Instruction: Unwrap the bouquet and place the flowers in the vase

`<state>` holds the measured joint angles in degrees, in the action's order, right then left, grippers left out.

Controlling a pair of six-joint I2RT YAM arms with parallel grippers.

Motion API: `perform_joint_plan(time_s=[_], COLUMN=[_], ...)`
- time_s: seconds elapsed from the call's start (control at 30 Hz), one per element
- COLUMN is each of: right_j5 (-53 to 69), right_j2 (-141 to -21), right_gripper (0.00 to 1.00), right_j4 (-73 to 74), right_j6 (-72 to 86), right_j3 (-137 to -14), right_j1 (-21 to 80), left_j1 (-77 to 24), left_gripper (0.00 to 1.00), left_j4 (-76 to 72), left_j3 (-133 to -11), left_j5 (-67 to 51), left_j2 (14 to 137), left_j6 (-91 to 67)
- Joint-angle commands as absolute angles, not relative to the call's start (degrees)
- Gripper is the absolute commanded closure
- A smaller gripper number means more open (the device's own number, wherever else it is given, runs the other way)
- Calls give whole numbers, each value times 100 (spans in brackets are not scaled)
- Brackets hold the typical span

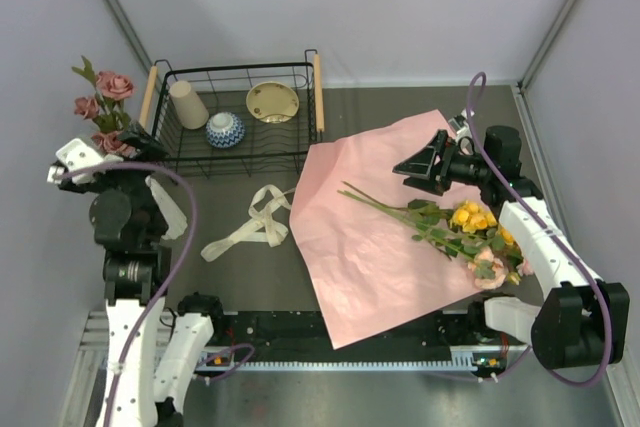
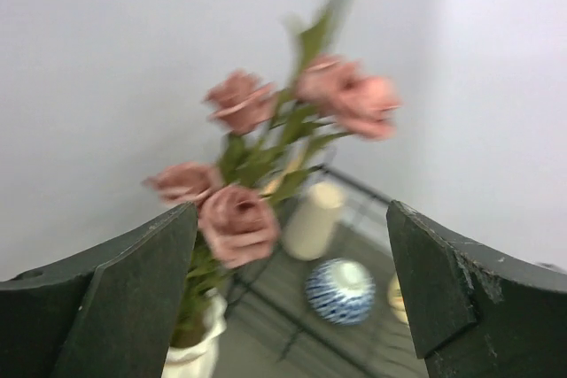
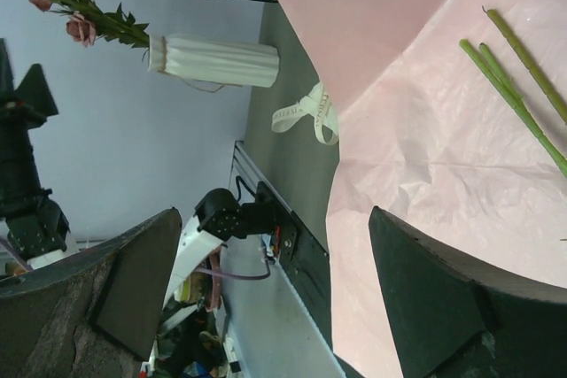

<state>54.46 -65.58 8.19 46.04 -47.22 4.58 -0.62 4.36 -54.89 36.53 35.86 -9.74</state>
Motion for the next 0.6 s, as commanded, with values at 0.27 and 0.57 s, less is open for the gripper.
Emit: perform_joint_plan(time_s=[0.27,0.57], right_j5=[5370,5309], right_j2=[-6460,-6469], right_gripper=[12,13], right_j4=[729,809], right_j6=[4518,4535], right_j3=[-4746,-4729], right_j1=[422,431], left_j1=[-44,-2897], left_gripper=[5,1], left_j4=[-1167,-46], left_j3=[-6495,-7065], left_j5=[-3468,-3527], left_j2=[4305,5974], left_j6=[-2292,-1048])
